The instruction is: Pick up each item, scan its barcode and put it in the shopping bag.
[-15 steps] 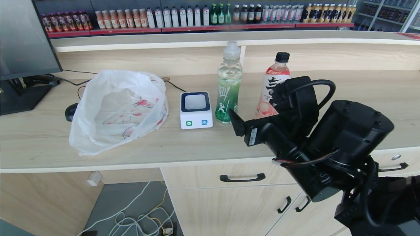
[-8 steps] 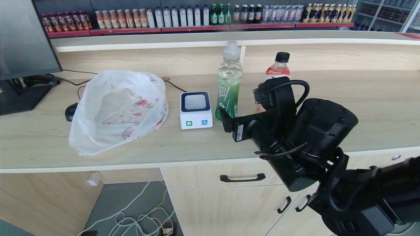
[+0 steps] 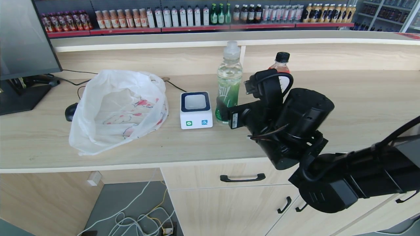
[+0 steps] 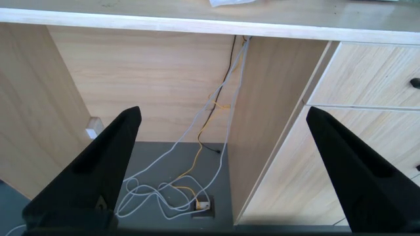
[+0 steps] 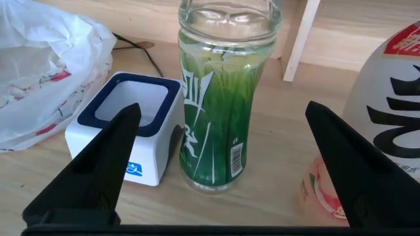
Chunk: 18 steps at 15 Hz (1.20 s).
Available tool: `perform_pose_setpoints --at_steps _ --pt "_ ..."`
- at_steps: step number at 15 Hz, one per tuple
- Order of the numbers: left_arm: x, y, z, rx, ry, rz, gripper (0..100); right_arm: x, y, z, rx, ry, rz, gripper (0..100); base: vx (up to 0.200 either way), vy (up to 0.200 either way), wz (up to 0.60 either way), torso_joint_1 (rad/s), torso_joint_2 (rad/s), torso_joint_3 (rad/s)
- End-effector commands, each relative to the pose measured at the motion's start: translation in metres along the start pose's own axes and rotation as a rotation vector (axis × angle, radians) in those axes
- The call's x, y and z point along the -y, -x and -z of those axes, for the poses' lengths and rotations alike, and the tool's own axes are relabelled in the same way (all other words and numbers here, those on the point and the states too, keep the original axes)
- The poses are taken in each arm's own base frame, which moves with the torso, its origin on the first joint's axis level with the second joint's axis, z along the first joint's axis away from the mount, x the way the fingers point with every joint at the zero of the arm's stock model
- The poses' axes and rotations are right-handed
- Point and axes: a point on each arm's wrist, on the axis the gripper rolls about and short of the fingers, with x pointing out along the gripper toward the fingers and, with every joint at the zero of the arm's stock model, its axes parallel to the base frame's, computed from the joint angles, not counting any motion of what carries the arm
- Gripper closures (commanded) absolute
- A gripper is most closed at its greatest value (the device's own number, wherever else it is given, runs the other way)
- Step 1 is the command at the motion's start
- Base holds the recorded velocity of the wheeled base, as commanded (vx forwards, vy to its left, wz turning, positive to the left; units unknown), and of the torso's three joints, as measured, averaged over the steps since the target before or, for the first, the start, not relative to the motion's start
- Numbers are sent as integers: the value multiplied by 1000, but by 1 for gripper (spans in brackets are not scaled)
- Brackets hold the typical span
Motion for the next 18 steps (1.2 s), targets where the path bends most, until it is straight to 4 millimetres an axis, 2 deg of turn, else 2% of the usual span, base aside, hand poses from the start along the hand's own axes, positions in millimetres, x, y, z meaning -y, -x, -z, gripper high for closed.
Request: perform_pose_setpoints --at_steps 1,5,18 --pt "0 0 0 1 0 0 0 -1 -9 6 -1 8 6 0 0 0 0 0 0 0" --pt "0 0 0 1 0 0 0 1 -29 6 36 -2 37 0 0 0 0 0 0 0" --pt "0 0 0 1 0 0 0 5 -57 19 21 13 42 0 0 0 0 0 0 0"
